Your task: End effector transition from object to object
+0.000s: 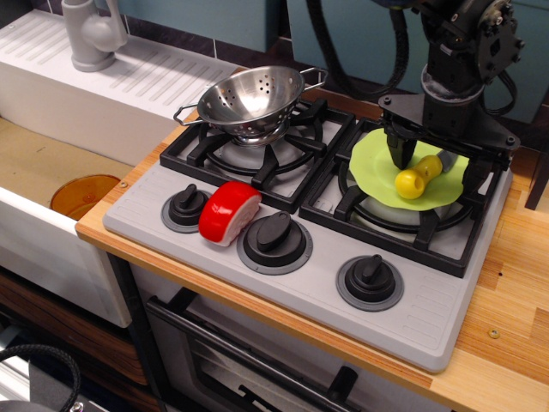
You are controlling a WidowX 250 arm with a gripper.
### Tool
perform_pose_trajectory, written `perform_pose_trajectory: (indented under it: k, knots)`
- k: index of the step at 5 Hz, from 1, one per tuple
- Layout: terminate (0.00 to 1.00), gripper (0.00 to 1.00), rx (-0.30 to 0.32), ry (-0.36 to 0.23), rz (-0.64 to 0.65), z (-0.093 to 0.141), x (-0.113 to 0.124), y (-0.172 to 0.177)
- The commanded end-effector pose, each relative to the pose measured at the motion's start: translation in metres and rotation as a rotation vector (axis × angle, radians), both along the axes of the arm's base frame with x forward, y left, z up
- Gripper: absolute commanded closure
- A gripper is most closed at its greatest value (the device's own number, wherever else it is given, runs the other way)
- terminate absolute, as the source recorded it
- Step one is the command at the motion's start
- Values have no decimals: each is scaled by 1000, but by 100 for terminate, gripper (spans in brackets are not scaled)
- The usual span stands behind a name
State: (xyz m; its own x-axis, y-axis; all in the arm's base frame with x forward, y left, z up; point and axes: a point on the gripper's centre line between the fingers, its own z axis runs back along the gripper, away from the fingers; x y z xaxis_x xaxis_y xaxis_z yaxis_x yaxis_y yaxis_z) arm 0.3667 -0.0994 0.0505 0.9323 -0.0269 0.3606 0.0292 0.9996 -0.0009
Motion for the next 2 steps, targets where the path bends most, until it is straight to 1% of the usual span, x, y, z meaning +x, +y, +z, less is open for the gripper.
perform_pose_trajectory:
  k: [1,2]
  knots:
    - [0,0,0,0,0,0,0,0]
    - [0,0,14,23,4,23,-5,-1]
